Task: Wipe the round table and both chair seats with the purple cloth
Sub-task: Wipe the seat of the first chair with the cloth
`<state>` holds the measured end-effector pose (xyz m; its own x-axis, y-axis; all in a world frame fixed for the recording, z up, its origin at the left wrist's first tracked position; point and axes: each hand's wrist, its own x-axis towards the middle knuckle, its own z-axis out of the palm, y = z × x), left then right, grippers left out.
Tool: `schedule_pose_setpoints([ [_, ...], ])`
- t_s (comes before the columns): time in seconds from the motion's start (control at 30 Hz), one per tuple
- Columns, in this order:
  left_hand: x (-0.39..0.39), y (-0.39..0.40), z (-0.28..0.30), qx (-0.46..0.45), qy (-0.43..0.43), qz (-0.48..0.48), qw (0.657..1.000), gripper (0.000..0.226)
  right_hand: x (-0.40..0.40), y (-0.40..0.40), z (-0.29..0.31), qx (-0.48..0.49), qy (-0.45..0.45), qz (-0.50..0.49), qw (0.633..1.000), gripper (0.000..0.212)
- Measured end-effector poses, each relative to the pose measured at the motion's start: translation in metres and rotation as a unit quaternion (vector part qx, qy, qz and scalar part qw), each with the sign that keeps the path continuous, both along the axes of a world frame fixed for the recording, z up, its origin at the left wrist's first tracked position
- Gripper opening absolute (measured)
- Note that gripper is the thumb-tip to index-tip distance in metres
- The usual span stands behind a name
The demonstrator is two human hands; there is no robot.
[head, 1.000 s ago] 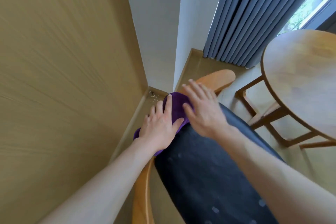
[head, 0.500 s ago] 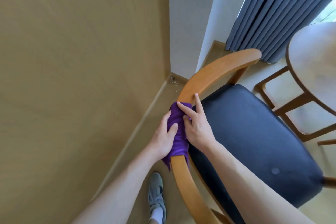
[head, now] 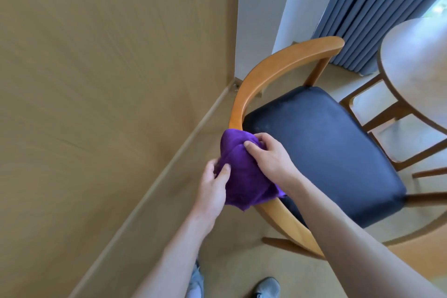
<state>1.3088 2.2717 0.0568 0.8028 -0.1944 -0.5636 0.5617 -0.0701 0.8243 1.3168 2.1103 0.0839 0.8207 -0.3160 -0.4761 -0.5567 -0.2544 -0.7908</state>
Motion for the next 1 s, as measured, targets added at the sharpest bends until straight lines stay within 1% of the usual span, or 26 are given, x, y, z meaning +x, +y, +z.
schedule_pose_setpoints([
  [0.03,-0.010,0.000,-0.001,-0.009,0.009,0.001,1.000,0.019,-0.008,0.004,0.002,-0.028,-0.006,0.003,1.000,0.012],
  [0.1,-0.023,0.000,-0.003,-0.026,0.012,-0.012,1.000,0.026,-0.026,0.009,0.001,-0.085,-0.044,0.007,0.995,0.007],
  [0.17,-0.027,0.001,-0.007,-0.024,-0.023,-0.040,0.999,0.033,-0.046,0.012,0.002,-0.116,-0.083,0.012,0.990,0.013],
  [0.23,-0.021,0.004,-0.012,-0.009,-0.073,-0.071,0.995,0.045,-0.065,0.012,0.002,-0.135,-0.088,0.032,0.986,0.028],
  [0.33,-0.007,0.009,-0.015,0.041,-0.145,-0.137,0.979,0.062,-0.092,0.013,-0.001,-0.174,-0.073,0.067,0.980,0.063],
  [0.4,0.000,0.013,-0.020,0.063,-0.182,-0.161,0.968,0.065,-0.104,0.022,-0.004,-0.224,-0.078,0.053,0.970,0.074],
  [0.47,0.002,0.016,-0.021,0.060,-0.213,-0.173,0.960,0.067,-0.112,0.038,-0.009,-0.286,-0.096,0.009,0.953,0.074],
  [0.57,0.005,0.022,-0.023,0.047,-0.249,-0.202,0.946,0.068,-0.112,0.063,-0.017,-0.363,-0.122,-0.053,0.922,0.068],
  [0.63,0.016,0.027,-0.024,0.044,-0.278,-0.242,0.929,0.070,-0.105,0.071,-0.020,-0.393,-0.117,-0.070,0.909,0.066],
  [0.7,0.032,0.030,-0.028,0.045,-0.297,-0.281,0.911,0.071,-0.095,0.074,-0.021,-0.422,-0.099,-0.059,0.899,0.064],
  [0.77,0.049,0.028,-0.036,0.043,-0.289,-0.287,0.912,0.070,-0.081,0.074,-0.019,-0.445,-0.086,-0.036,0.890,0.062],
  [0.83,0.063,0.020,-0.046,0.014,-0.256,-0.263,0.930,0.068,-0.062,0.075,-0.016,-0.458,-0.082,-0.017,0.885,0.061],
  [0.9,0.077,0.005,-0.055,-0.037,-0.212,-0.223,0.951,0.064,-0.041,0.075,-0.012,-0.451,-0.075,-0.001,0.889,0.063],
  [0.97,0.094,-0.014,-0.061,-0.071,-0.169,-0.173,0.968,0.061,-0.016,0.068,-0.008,-0.395,-0.074,0.005,0.916,0.066],
  [1.0,0.103,-0.023,-0.064,-0.081,-0.144,-0.148,0.975,0.062,-0.006,0.061,-0.006,-0.342,-0.073,0.000,0.937,0.066],
])
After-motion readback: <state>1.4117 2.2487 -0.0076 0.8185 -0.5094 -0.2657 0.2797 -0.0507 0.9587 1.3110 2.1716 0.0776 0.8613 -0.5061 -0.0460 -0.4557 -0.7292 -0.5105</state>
